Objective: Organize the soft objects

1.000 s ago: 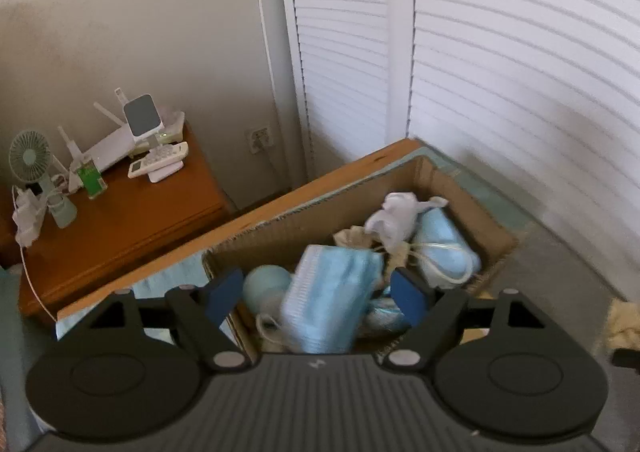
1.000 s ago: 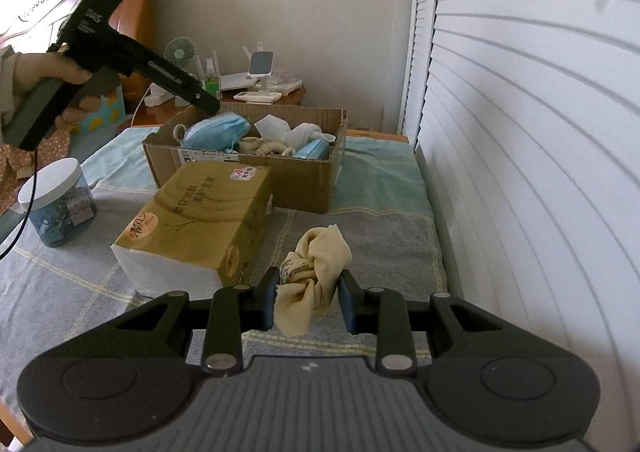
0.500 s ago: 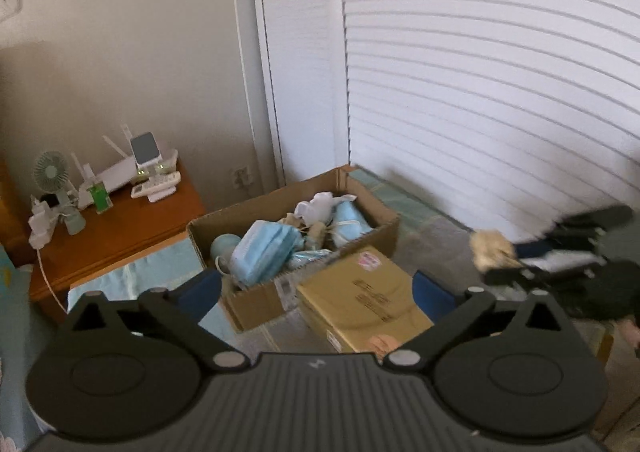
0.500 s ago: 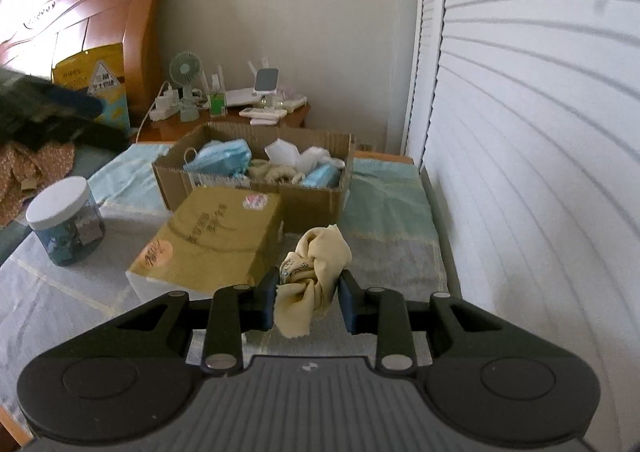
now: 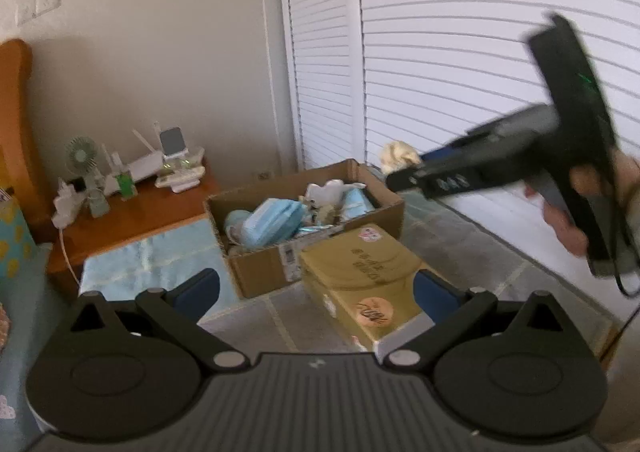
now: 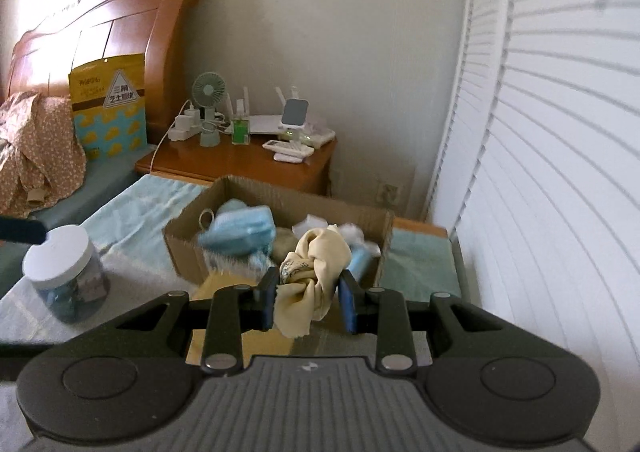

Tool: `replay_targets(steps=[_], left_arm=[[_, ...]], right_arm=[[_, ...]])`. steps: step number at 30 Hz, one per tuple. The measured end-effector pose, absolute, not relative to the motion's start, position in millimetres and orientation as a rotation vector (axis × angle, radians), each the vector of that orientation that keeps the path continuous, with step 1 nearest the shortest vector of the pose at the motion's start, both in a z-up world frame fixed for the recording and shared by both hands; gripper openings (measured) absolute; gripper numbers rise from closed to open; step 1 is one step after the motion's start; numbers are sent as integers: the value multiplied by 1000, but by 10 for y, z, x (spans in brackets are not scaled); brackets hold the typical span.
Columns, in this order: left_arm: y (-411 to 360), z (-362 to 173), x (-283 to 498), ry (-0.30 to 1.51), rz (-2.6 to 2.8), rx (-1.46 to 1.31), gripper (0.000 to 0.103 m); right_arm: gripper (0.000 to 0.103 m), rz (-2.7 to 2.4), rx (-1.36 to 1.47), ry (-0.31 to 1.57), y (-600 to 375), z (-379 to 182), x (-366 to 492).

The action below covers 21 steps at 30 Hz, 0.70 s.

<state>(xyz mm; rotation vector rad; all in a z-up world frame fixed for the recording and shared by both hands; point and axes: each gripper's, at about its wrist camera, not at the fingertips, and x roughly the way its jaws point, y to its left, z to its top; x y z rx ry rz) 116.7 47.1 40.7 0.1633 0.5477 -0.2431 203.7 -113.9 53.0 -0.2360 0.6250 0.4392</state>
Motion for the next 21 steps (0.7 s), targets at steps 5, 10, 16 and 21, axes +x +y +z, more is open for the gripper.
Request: replay_targets(steps=[5,10,16,21], left_arm=[[527,338,1175,568,-246,128,102],[586,312,1169,572,-237,112,102],[643,313,1182,569,-202,99,102],[668,347,1174,567,-185,77,102]], right_arm=[[35,451,-264,653,-921,482,2430],[48,446,-261,682,-786,417,2707],[103,411,-221,659,-816,432,2709],[103,368,-201,703,-845,492,2621]])
